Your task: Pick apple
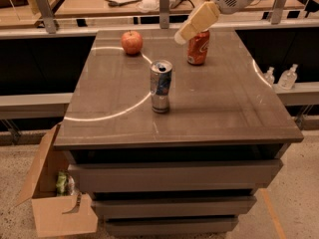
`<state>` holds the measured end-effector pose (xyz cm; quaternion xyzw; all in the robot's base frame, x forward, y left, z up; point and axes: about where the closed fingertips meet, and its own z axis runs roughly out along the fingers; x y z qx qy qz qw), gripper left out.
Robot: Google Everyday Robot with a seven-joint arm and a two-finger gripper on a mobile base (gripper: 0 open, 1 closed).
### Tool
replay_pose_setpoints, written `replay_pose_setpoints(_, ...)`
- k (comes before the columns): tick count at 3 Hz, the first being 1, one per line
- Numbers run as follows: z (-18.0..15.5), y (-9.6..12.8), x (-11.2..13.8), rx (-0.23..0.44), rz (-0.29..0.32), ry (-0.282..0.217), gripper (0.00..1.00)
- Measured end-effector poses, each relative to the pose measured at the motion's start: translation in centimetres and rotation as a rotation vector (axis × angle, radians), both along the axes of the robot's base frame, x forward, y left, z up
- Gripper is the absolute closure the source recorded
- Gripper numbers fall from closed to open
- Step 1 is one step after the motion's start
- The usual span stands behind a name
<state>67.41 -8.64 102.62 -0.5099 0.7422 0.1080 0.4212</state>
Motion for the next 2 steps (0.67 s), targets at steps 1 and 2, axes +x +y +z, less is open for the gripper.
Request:
replay_pose_setpoints(1,-0.4,0.4,1.0,0.048,-0.034,-0.027,0.00)
replay_pose_setpoints(2,-1.7,2.1,4.0,0.117,-0.049,-0.060,0.00)
